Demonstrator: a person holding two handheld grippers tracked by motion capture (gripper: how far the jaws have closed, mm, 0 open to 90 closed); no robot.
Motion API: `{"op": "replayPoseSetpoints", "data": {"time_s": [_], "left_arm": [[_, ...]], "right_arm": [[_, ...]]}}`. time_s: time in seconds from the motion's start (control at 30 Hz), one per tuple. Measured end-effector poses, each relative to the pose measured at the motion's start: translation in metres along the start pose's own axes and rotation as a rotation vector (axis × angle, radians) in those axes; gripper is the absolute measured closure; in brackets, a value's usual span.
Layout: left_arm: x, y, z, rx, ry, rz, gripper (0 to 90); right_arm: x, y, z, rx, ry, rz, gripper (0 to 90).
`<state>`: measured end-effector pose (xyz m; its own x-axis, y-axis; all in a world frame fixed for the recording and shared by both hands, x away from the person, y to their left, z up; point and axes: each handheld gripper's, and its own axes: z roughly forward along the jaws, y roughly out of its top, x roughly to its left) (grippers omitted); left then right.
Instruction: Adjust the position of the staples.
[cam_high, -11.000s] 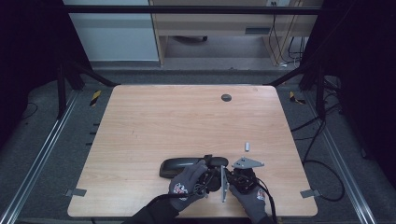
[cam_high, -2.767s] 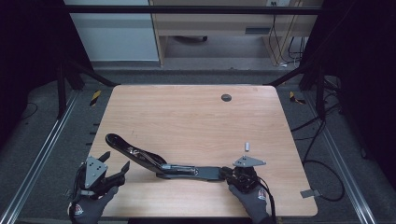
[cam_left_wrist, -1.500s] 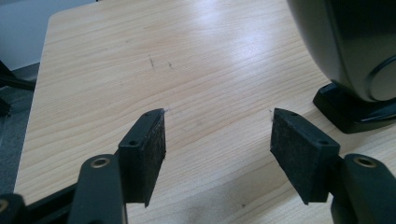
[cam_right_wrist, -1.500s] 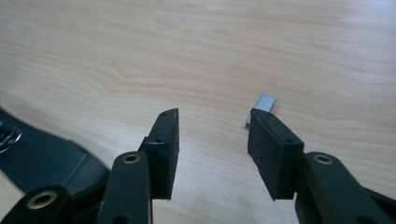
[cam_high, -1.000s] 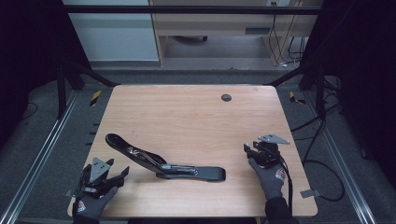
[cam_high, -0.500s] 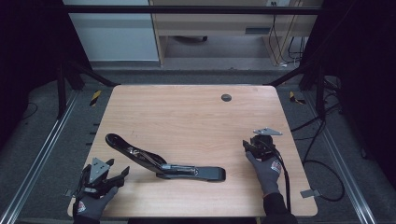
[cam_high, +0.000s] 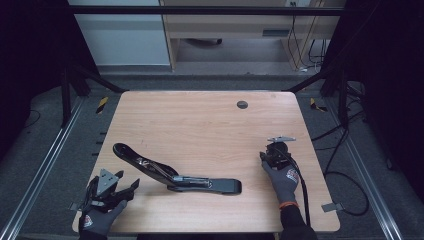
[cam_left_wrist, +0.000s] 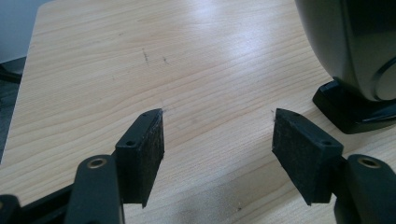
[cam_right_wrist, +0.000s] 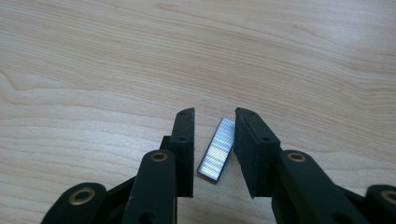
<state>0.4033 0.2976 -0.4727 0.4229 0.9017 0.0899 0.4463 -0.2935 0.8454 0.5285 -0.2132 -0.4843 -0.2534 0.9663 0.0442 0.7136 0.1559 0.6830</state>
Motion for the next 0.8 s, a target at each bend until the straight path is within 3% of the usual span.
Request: {"op": "replayPoseSetpoints", "data": {"time_s": [0.6,0.8], "left_arm": [[0.001,0.0,-0.001,0.004,-0.002,-0.002,34.3],[0.0,0.0,-0.001,0.008,0.003,0.0,34.5]], "right_arm": [[-0.001,0.0,0.005,0.032,-0.039,-0.019,78.3],[-0.002,-0.001,-0.013,0.0,0.029,-0.053,78.4]]}}
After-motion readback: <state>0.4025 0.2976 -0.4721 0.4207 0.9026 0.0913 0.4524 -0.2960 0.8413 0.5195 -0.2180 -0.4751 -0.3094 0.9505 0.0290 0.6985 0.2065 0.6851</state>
